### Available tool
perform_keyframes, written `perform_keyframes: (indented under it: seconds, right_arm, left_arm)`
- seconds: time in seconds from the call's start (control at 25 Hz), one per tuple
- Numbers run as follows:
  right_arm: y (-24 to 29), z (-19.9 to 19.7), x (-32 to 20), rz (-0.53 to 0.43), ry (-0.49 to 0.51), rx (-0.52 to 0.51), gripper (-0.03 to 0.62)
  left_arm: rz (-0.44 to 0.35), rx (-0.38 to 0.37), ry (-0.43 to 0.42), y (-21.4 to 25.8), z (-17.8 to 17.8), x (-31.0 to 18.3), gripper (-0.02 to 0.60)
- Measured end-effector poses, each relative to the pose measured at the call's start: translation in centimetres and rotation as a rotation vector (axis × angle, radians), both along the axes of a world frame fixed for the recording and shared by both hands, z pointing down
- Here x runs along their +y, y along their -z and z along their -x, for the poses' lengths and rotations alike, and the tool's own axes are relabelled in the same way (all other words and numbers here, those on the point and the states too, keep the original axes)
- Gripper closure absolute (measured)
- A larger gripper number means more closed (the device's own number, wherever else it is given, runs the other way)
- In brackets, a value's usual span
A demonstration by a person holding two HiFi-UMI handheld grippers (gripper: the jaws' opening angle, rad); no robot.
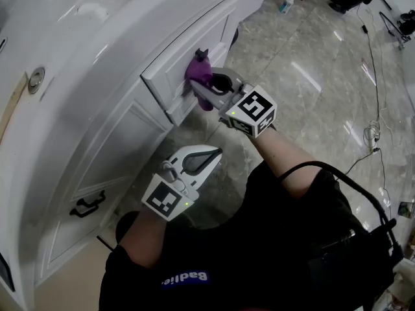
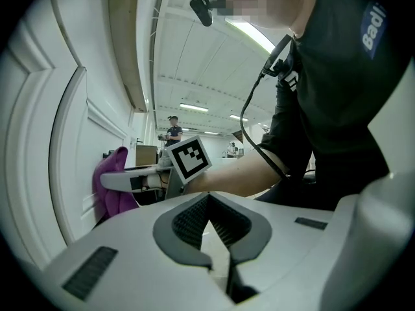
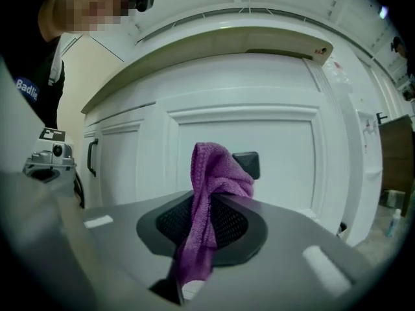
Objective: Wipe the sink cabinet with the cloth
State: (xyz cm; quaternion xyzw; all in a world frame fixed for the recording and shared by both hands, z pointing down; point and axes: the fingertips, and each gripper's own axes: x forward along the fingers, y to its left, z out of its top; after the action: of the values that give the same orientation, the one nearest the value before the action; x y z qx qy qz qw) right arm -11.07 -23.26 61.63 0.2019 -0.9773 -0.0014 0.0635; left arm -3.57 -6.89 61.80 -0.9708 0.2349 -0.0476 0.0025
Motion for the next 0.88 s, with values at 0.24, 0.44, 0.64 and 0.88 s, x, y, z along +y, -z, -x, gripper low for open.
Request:
perform_keyframes:
  seconds: [0.24,0.44,0.64,0.88]
  right_arm:
    - [2.0,3.2,4.9,-0.031,0.155,-0.013,0.537]
    - [3.4,2.9,6.6,-0.048,0.230,-0.043,0.537]
    - [2.2,0.0,4.6,-0.049,0.170,0.004,0.537]
    - [-0.7,-8.4,-5.7,0.015,-0.146,0.062,0.537]
  left_arm:
    - [0.009,0.007,-0.042,-0.3,-0.5,0.3,0.581]
    - [0.009,0.016,-0.059,-0.2,-1.0,0.4,0.581]
    - [0.005,0.022,-0.058,-0.2,-0.9,0.4,0.581]
    - [0.023,0.020,-0.049,-0.4,-1.2,0.4,0.581]
